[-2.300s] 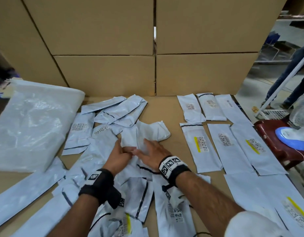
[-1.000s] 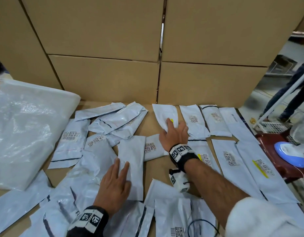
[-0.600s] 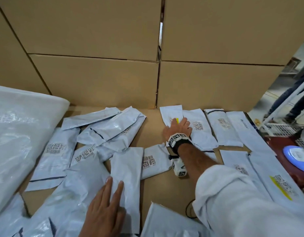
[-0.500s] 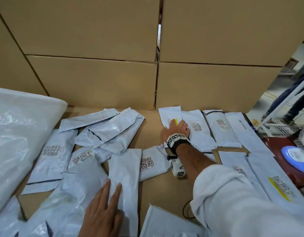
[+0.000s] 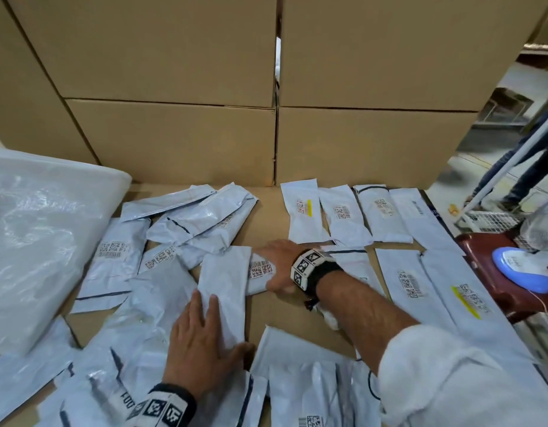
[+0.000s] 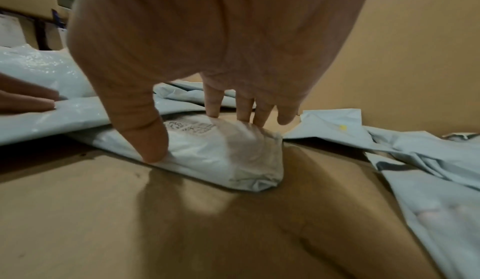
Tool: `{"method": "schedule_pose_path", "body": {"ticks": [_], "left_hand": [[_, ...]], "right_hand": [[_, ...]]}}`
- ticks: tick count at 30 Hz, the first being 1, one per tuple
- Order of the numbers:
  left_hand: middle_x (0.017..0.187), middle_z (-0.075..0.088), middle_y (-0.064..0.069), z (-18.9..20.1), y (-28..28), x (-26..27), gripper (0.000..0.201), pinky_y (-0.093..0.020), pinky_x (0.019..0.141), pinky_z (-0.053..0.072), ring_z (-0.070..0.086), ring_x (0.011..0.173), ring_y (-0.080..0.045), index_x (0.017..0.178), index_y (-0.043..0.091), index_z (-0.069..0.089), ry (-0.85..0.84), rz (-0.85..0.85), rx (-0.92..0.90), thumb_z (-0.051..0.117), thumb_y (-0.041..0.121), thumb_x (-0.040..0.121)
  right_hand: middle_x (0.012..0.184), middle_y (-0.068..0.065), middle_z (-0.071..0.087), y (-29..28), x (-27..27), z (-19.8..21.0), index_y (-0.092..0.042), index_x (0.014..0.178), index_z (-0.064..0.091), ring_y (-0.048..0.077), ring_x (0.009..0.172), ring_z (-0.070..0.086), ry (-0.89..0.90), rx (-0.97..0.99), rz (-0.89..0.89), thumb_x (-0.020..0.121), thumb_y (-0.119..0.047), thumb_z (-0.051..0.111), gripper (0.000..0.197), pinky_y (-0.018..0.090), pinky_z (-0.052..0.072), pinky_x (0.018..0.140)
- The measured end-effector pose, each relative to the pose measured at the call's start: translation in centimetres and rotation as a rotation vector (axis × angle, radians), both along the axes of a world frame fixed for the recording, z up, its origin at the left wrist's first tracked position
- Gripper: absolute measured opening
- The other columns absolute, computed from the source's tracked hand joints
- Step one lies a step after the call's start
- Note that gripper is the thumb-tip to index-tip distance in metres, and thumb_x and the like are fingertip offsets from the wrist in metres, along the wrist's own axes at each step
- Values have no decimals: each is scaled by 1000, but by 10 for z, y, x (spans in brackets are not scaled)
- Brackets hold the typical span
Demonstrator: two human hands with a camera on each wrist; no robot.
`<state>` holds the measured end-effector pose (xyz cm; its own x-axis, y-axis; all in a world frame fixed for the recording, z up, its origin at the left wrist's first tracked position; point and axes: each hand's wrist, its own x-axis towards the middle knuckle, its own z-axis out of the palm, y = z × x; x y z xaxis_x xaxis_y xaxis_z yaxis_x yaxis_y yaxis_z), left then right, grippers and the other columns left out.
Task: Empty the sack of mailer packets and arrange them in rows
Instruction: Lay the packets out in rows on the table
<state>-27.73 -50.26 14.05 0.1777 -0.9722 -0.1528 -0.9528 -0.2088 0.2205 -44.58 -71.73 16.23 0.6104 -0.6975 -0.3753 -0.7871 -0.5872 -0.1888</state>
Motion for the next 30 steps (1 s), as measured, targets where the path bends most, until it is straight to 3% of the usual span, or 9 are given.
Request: {"method": "schedule_pose_path", "body": {"ticks": [2, 5, 9, 11, 14, 18, 23, 26, 30], "left_hand": [[163, -3, -20, 1, 0, 1, 113, -44, 121, 21, 12, 150, -35, 156, 13, 10, -16, 40, -12, 42, 84, 74], [161, 6, -25, 2, 2, 6, 108, -46, 118, 27, 21, 146, -39, 153, 6, 20, -28, 69, -11, 47, 79, 78], [157, 21, -30, 5, 6, 6, 107, -49, 110, 36, 35, 138, -44, 148, 0, 32, -43, 114, -44, 26, 79, 77], [154, 26, -31, 4, 9, 6, 103, -50, 107, 40, 39, 135, -45, 145, -1, 36, -29, 130, -49, 23, 77, 80], [156, 24, -29, 2, 13, 9, 95, -49, 108, 37, 36, 136, -43, 146, 0, 34, -35, 151, -57, 29, 73, 85], [155, 24, -28, -2, 13, 17, 82, -50, 108, 37, 37, 134, -44, 144, 0, 36, -16, 183, -58, 38, 64, 93], [146, 34, -30, -9, 10, 19, 76, -53, 100, 43, 44, 123, -48, 130, -2, 44, -17, 173, -64, 42, 63, 91], [144, 34, -31, -11, 9, 17, 82, -53, 102, 42, 42, 125, -48, 132, -1, 41, -20, 165, -67, 44, 68, 88], [152, 22, -31, -8, 13, 12, 86, -54, 108, 36, 32, 135, -48, 144, 4, 31, -24, 158, -86, 43, 68, 88]], "right_hand": [[130, 10, 52, 11, -1, 1, -28, 150, 37, 32, 123, 50, 17, -57, -13, 65, -55, 79, 99, 44, 37, 108], [134, 10, 44, 29, -10, -1, -29, 147, 34, 33, 126, 45, 70, -131, -57, 59, -70, 79, 107, 46, 30, 111], [149, 11, 31, 57, -11, -12, -35, 155, 19, 35, 133, 35, 17, -98, 6, 63, -61, 82, 115, 47, 36, 112], [147, 11, 32, 61, -10, -15, -41, 156, 18, 36, 131, 36, -2, -85, -3, 67, -58, 80, 110, 47, 37, 111], [141, 16, 32, 71, -12, -15, -45, 153, 21, 38, 127, 36, -18, -86, -61, 67, -65, 71, 101, 47, 38, 108], [126, 12, 33, 96, -20, 1, -43, 148, 31, 34, 118, 36, -104, -184, -237, 52, -80, 49, 104, 51, 41, 102], [134, 11, 29, 128, -46, 20, -36, 148, 33, 33, 120, 30, -207, -414, -542, 66, -72, 54, 92, 47, 34, 103], [140, 14, 28, 145, -52, 7, -32, 153, 24, 35, 123, 28, -124, -331, -711, 76, -72, 49, 91, 49, 30, 104], [157, 20, 15, 160, -53, -16, -30, 159, 8, 41, 139, 20, 16, -199, -772, 85, -70, 46, 92, 52, 22, 113]]}}
